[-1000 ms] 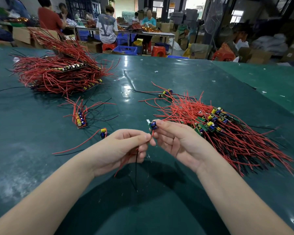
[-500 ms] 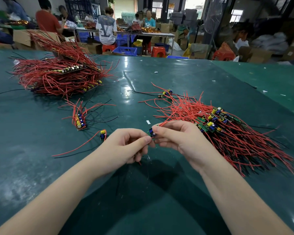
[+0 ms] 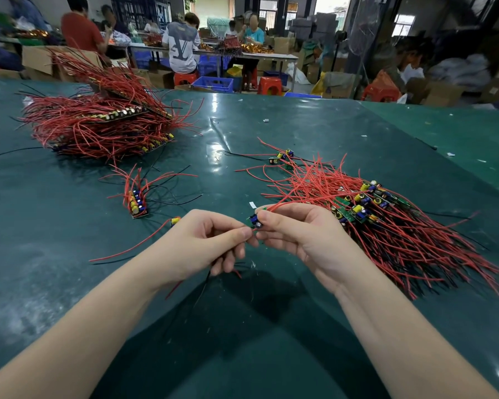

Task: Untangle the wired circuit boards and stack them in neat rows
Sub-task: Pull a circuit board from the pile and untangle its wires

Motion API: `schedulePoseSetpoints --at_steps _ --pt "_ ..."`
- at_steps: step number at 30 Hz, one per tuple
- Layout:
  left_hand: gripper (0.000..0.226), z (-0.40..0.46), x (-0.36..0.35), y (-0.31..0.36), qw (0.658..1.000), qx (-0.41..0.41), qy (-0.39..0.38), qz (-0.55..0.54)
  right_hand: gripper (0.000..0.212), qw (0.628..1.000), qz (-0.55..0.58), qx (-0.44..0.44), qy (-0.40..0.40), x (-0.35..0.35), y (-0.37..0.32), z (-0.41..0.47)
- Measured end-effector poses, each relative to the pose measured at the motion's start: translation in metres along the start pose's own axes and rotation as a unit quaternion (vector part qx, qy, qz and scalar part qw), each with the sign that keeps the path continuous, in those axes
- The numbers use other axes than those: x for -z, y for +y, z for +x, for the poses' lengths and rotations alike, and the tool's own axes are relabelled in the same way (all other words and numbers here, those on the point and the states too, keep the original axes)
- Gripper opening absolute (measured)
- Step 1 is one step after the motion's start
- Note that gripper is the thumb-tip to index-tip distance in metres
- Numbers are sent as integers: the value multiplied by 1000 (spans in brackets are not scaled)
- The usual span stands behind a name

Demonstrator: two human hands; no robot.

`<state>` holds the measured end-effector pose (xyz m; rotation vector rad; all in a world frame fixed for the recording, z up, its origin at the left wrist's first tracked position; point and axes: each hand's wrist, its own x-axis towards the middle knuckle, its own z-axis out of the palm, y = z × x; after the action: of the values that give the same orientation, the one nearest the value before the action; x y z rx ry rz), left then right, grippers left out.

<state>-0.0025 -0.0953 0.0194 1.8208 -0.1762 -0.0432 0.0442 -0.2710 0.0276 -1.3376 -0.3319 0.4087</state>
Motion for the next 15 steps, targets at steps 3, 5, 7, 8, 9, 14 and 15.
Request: schedulePoseSetpoints --at_steps 3,5,7,8,9,14,15 --pt "21 0 -1 0 1000 -4 -2 7 22 1000 -26 14 7 0 0 -1" --pt "20 1 -2 -1 1000 -4 -1 6 13 998 -61 32 15 0 0 -2" --pt "19 2 -2 -2 1000 -4 1 0 12 996 -74 45 16 -1 0 -3" --pt "18 2 -2 -2 1000 -7 1 -4 17 996 -69 48 15 -1 -1 -4" --pt "18 2 -3 -2 1000 -12 1 -10 22 997 -58 49 13 -1 -2 -4" --pt "24 4 -8 -2 996 -27 30 -83 16 998 41 40 0 -3 -5 -2" --pt "26 4 -10 -3 994 -22 29 -101 14 998 47 39 4 -3 -5 -1"
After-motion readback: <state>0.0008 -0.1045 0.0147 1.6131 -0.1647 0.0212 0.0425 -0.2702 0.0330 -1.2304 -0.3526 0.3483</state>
